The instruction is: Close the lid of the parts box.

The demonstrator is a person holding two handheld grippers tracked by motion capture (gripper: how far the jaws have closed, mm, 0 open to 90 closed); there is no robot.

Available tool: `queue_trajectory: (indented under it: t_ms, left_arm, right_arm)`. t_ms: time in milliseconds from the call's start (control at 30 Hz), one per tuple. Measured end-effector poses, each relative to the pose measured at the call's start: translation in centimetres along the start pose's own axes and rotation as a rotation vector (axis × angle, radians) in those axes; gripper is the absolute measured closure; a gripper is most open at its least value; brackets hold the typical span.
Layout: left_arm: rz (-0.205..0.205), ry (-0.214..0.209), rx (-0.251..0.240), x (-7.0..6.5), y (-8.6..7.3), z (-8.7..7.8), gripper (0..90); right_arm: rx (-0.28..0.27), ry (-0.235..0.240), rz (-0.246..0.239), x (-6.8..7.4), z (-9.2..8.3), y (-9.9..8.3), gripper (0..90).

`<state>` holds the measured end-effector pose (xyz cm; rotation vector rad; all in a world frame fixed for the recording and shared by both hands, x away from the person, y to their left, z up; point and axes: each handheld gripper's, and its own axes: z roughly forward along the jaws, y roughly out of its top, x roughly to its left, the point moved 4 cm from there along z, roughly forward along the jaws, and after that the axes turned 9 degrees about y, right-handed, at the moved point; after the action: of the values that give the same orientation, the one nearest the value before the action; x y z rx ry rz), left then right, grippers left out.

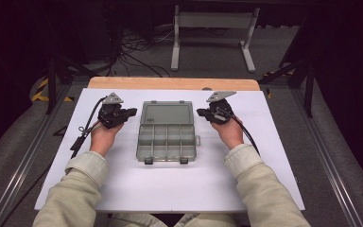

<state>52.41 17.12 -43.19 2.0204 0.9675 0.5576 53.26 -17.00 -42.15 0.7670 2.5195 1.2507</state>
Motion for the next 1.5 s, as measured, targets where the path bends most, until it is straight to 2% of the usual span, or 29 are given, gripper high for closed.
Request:
queue_trajectory:
  t_ms: [233, 400, 433, 533, 633, 833, 867, 933, 1000, 1067, 1167, 1333, 1500]
  left_arm:
    - [-0.001, -0.001, 0.047, -0.1, 0.0, 0.5, 89.8]
    - [-0.013, 0.021, 0.089, 0.1, -0.4, 1.0, 89.8]
    - [-0.028, 0.018, 0.099, 0.1, -0.5, 1.1, 89.8]
    - [-0.025, 0.017, 0.123, 0.3, -0.8, 1.5, 89.8]
    - [-0.044, 0.009, 0.144, 0.3, -1.0, 1.8, 89.8]
    - [-0.056, 0.007, 0.181, 0.5, -1.5, 2.5, 89.8]
    - [-0.076, 0.006, 0.192, 0.4, -1.6, 2.6, 89.8]
    - [-0.065, 0.007, 0.201, 0.6, -1.7, 2.9, 89.8]
    - [-0.087, -0.001, 0.224, 0.5, -2.0, 3.2, 89.8]
    - [-0.078, -0.005, 0.233, 0.6, -2.1, 3.4, 89.8]
    - [-0.102, -0.016, 0.261, 0.4, -2.4, 3.8, 89.8]
    - [-0.11, -0.046, 0.297, 0.2, -2.8, 4.4, 89.8]
    - [-0.112, -0.06, 0.3, 0.2, -2.9, 4.6, 89.7]
  right_arm:
    - [0.062, -0.004, 0.009, -0.4, 0.6, 0.0, 90.0]
    - [0.093, -0.001, 0.035, -0.8, 1.2, -0.3, 90.0]
    - [0.101, -0.002, 0.041, -0.8, 1.3, -0.4, 90.0]
    - [0.115, 0.001, 0.052, -1.0, 1.5, -0.7, 90.0]
    - [0.137, 0.003, 0.053, -1.1, 1.9, -1.0, 90.0]
    - [0.173, 0.009, 0.062, -1.2, 2.6, -1.5, 90.0]
    - [0.189, 0.011, 0.071, -1.3, 2.9, -1.7, 90.0]
    - [0.194, 0.01, 0.068, -1.3, 3.0, -1.7, 90.0]
    - [0.21, 0.013, 0.069, -1.4, 3.4, -1.9, 90.0]
    - [0.212, 0.012, 0.069, -1.4, 3.5, -2.0, 90.0]
    - [0.227, 0.018, 0.069, -1.3, 3.9, -2.1, 90.0]
    - [0.241, 0.025, 0.071, -1.2, 4.4, -2.3, 90.0]
    - [0.255, 0.03, 0.068, -1.2, 4.9, -2.5, 90.0]
